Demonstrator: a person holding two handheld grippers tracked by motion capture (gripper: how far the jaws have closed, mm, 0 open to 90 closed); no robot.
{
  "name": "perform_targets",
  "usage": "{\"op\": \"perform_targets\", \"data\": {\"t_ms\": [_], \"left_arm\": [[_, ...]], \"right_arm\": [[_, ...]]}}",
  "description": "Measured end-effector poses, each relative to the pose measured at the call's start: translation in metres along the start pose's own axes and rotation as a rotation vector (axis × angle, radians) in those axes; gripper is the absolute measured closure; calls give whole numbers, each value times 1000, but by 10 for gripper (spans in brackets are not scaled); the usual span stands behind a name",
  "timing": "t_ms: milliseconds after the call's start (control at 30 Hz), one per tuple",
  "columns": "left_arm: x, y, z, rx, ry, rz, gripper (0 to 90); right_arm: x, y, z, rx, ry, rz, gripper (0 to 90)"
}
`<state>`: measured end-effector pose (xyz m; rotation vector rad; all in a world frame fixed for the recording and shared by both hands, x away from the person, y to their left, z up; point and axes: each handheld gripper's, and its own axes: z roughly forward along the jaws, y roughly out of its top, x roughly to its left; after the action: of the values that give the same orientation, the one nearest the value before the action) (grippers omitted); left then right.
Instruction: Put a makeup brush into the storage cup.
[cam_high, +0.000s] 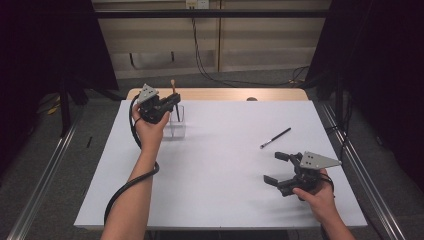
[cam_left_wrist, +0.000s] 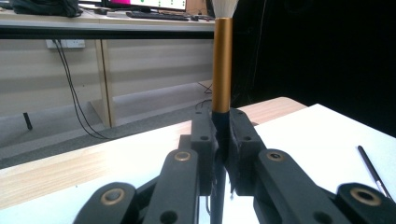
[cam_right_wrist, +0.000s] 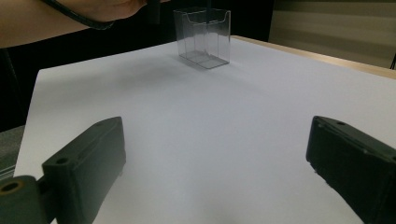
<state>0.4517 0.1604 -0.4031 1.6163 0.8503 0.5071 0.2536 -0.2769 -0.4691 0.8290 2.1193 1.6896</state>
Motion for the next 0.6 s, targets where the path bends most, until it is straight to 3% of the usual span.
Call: {"op": "perform_targets", "data": {"t_ms": [600], "left_arm": [[-3,-11,2,5,-7,-9,820]], "right_arm": [[1,0,1,3,3,-6,42]]}}
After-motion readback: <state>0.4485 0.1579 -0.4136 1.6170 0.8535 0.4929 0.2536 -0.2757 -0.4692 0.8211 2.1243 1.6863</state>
